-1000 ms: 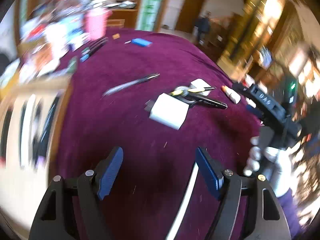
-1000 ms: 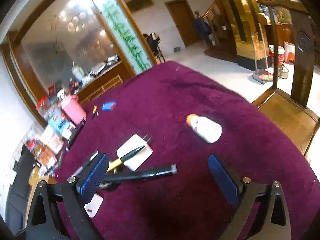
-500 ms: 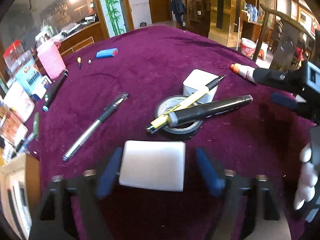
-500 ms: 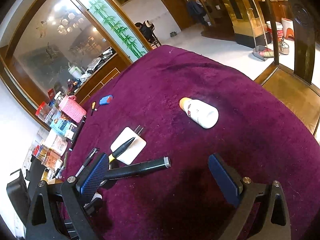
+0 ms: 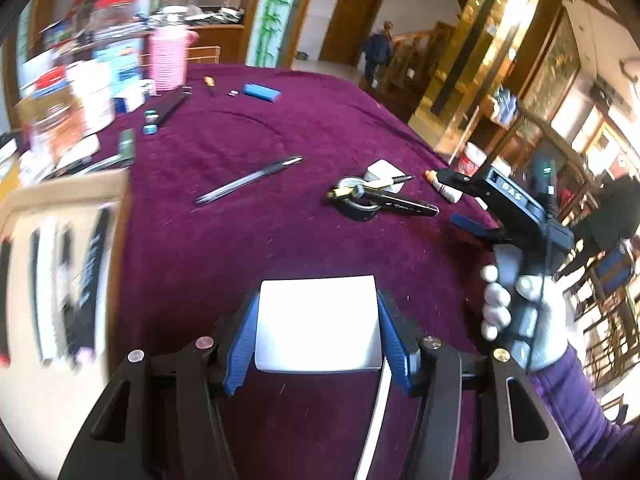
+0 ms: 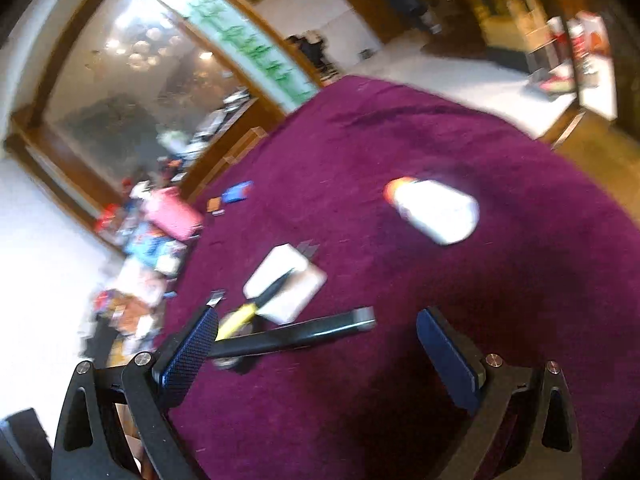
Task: Organize rigid objects
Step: 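Lift the charger block with the left tool while the right tool grasps the long black marker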
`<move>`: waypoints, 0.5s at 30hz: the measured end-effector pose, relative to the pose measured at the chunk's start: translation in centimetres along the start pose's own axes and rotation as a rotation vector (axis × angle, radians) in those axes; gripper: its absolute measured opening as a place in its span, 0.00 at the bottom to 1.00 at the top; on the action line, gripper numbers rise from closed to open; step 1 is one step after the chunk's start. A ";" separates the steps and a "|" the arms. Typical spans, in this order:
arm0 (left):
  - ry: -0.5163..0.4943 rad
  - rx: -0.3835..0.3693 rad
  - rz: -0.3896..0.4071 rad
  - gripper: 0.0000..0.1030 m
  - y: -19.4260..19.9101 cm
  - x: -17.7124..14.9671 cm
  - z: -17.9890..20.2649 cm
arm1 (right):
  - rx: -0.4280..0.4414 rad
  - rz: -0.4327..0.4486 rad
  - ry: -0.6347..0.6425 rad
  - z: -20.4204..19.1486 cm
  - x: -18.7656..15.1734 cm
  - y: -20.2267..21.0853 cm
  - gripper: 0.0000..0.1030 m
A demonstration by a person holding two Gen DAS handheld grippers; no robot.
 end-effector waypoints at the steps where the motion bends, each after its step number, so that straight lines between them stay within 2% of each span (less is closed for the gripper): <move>1: 0.011 0.001 0.006 0.54 0.8 -0.3 -0.4 | 0.030 -0.037 0.008 -0.6 -0.5 -0.6 0.99; 3: 0.035 0.005 0.022 0.54 2.4 -0.8 -1.3 | 0.073 -0.107 0.070 -2.1 -1.6 -1.5 0.99; 4: 0.050 0.008 0.034 0.54 3.4 -1.1 -1.7 | 0.162 -0.180 0.069 -3.6 -2.8 -1.8 0.99; 5: 0.057 0.009 0.039 0.54 3.6 -1.1 -2.1 | 0.189 -0.205 0.084 -4.3 -3.5 -1.8 0.99; 9: 0.080 0.010 0.059 0.54 5.4 -1.7 -3.3 | 0.388 -0.418 0.103 -8.6 -8.4 -0.4 0.98; 11: 0.086 -0.001 0.065 0.54 6.0 -2.0 -3.5 | 0.362 -0.371 0.150 -9.0 -8.1 0.8 0.98; 15: 0.098 -0.022 0.071 0.54 6.5 -2.4 -3.8 | 0.162 -0.213 0.211 -7.1 -4.1 0.7 0.98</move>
Point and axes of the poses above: each gripper's, at about its wrist camera, not at the fingertips, and y roughly against the way its jaws point, z to its right, x to its top, the point moved 8 cm from there along -y, roughly the way its jaws point, and after that the axes turned 10 degrees about z, right-handed, at the moved point
